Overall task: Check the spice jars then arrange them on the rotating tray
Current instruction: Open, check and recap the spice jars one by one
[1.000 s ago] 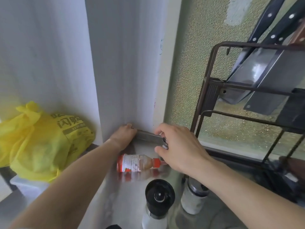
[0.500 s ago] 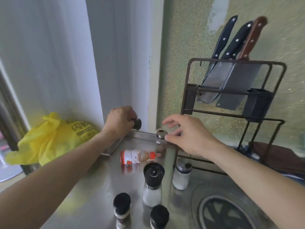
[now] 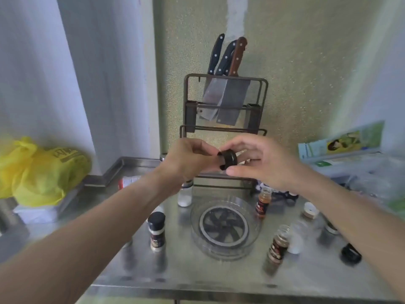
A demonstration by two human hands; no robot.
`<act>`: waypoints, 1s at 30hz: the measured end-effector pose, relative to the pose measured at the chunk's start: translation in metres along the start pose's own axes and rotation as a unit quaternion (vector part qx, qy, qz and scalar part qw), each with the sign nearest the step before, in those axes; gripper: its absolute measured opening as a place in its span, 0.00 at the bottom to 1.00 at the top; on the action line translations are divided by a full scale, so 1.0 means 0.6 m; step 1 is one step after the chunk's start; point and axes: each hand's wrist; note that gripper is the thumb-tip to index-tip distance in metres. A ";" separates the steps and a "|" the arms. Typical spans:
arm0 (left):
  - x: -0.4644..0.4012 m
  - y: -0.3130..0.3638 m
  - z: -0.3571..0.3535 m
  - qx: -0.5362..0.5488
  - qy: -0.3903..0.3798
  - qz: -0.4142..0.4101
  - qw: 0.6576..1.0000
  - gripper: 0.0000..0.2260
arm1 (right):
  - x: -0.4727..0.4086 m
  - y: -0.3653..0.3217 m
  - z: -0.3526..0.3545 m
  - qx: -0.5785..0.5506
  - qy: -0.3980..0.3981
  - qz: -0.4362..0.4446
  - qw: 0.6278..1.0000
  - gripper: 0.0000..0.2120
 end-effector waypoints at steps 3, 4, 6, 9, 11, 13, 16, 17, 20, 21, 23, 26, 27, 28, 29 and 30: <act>0.015 -0.013 -0.077 0.046 -0.049 -0.009 0.998 0.08 | 0.081 0.020 0.021 0.009 0.005 -0.038 0.999 0.20; 0.022 -0.020 -0.103 0.062 -0.070 -0.013 0.996 0.08 | 0.107 0.030 0.027 0.017 0.007 -0.049 0.999 0.20; 0.033 -0.037 -0.154 0.075 -0.100 -0.002 0.992 0.07 | 0.155 0.052 0.036 0.040 0.005 -0.073 0.997 0.20; 0.032 -0.090 -0.223 0.014 -0.095 0.016 0.995 0.08 | 0.214 0.086 0.044 0.089 0.006 -0.102 0.991 0.20; 0.028 -0.132 -0.260 -0.054 -0.083 0.017 0.995 0.14 | 0.238 0.109 0.045 0.128 0.013 -0.121 0.984 0.21; 0.032 -0.161 -0.293 -0.131 -0.079 0.031 0.988 0.23 | 0.251 0.131 0.043 0.178 0.016 -0.143 0.973 0.22; 0.037 -0.189 -0.334 -0.193 -0.061 0.049 0.978 0.32 | 0.255 0.161 0.033 0.223 0.016 -0.156 0.962 0.24; 0.036 -0.196 -0.345 -0.195 -0.055 0.054 0.978 0.33 | 0.253 0.169 0.028 0.228 0.015 -0.161 0.960 0.24; 0.025 -0.212 -0.369 -0.194 -0.024 0.063 0.979 0.30 | 0.243 0.186 0.014 0.247 0.015 -0.181 0.952 0.25; 0.024 -0.213 -0.374 -0.193 -0.011 0.066 0.979 0.27 | 0.239 0.188 0.009 0.249 0.015 -0.188 0.950 0.25; 0.024 -0.213 -0.381 -0.181 0.011 0.069 0.981 0.19 | 0.230 0.191 0.001 0.255 0.013 -0.200 0.946 0.24; 0.029 -0.213 -0.381 -0.157 0.028 0.044 0.986 0.14 | 0.221 0.186 -0.003 0.278 0.000 -0.208 0.938 0.23; 0.032 -0.211 -0.379 -0.153 0.033 0.030 0.987 0.14 | 0.221 0.182 -0.003 0.282 -0.004 -0.204 0.937 0.23; 0.034 -0.208 -0.374 -0.151 0.038 0.014 0.988 0.14 | 0.221 0.177 -0.002 0.284 -0.008 -0.200 0.938 0.23; 0.038 -0.205 -0.369 -0.151 0.041 -0.002 0.988 0.13 | 0.222 0.172 -0.002 0.285 -0.012 -0.191 0.939 0.23; 0.042 -0.203 -0.363 -0.152 0.043 -0.019 0.987 0.14 | 0.222 0.165 -0.002 0.284 -0.015 -0.182 0.941 0.23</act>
Point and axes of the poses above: each hand's wrist, its own x-axis away from the middle knuckle, its own z-axis out of the back of the hand, y = z × x, and after that the axes turned 13 degrees about -y, right-handed
